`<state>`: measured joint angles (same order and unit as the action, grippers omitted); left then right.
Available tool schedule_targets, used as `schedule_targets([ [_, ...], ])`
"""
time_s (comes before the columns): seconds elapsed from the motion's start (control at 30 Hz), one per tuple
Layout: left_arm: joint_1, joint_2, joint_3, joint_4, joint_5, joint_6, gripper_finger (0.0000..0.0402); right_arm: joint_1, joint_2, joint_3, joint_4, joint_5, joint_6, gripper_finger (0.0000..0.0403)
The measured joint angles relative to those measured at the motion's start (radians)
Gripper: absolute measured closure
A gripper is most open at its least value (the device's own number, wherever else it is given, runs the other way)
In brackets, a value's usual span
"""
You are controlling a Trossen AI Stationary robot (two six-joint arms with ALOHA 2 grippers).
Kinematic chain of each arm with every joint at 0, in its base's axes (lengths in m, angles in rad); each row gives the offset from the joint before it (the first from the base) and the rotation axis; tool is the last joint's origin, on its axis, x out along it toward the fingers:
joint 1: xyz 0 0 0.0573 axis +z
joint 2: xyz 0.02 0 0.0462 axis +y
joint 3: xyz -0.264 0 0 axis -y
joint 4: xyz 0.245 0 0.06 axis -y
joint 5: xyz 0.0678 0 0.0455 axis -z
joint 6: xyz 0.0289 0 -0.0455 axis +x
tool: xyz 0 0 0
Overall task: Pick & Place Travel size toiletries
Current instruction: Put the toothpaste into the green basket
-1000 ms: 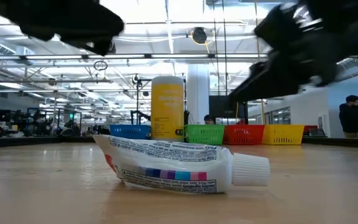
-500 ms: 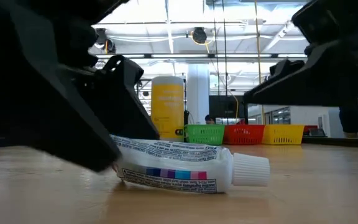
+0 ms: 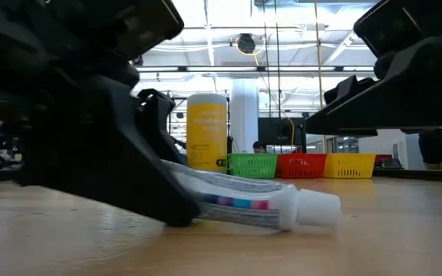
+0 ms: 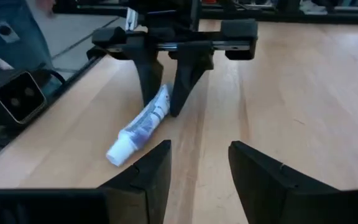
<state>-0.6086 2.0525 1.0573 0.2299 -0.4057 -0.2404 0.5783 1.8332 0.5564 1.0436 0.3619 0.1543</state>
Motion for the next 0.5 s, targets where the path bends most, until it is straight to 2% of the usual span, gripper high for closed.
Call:
schedule_targets([
  [0.1,0.010,0.000,-0.001,0.000,-0.008,-0.013,0.0338,0.003,0.000,0.000,0.000,-0.004,-0.031,0.0237],
  [0.2,0.021,-0.010,-0.002,-0.023,-0.047,-0.047,0.0385,0.002,0.000,0.012,-0.003,-0.026,-0.061,0.0206],
  [0.33,0.037,-0.036,-0.003,-0.038,-0.111,-0.083,0.0388,0.006,-0.001,0.070,-0.103,-0.017,-0.095,0.0152],
  [0.5,0.052,-0.039,-0.003,-0.021,-0.121,-0.071,0.0397,0.004,0.000,0.165,-0.291,0.087,-0.100,0.0113],
])
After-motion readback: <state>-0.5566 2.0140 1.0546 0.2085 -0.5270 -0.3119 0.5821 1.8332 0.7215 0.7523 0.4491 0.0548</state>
